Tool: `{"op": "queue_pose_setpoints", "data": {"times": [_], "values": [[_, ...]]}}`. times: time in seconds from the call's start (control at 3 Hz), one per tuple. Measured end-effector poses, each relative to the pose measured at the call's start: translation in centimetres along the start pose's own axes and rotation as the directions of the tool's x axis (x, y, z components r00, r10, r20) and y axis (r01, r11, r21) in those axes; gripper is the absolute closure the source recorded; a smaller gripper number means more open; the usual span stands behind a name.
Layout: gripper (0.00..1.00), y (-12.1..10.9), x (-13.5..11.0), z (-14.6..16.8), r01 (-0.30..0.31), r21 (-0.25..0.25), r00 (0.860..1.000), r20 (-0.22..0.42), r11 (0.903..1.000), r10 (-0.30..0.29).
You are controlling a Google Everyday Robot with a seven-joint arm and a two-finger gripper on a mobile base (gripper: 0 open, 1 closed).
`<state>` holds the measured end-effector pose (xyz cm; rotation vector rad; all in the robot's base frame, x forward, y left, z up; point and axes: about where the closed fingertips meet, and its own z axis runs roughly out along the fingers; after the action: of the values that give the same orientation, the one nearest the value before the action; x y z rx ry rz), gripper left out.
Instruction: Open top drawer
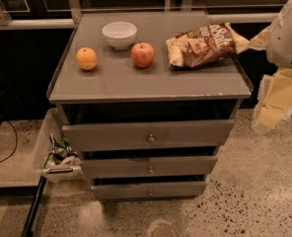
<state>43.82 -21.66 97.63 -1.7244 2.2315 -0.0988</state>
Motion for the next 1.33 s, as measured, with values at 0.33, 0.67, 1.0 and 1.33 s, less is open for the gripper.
{"op": "queue_pose_setpoints", "data": {"times": [0.33,0.67,1.0,1.33], "values": [[0.0,0.0,0.0,0.0,0.0,0.0,1.0,0.0,1.0,0.0],[0.0,0.3,0.3,0.9,-0.012,-0.011,1.0,-0.015,0.9999,0.012],[0.0,0.8,1.7,5.0,-0.033,-0.05,0.998,-0.055,0.9982,0.03],[0.0,1.7,3.9,11.4,-0.026,-0.108,0.997,-0.076,0.9938,0.018]]}}
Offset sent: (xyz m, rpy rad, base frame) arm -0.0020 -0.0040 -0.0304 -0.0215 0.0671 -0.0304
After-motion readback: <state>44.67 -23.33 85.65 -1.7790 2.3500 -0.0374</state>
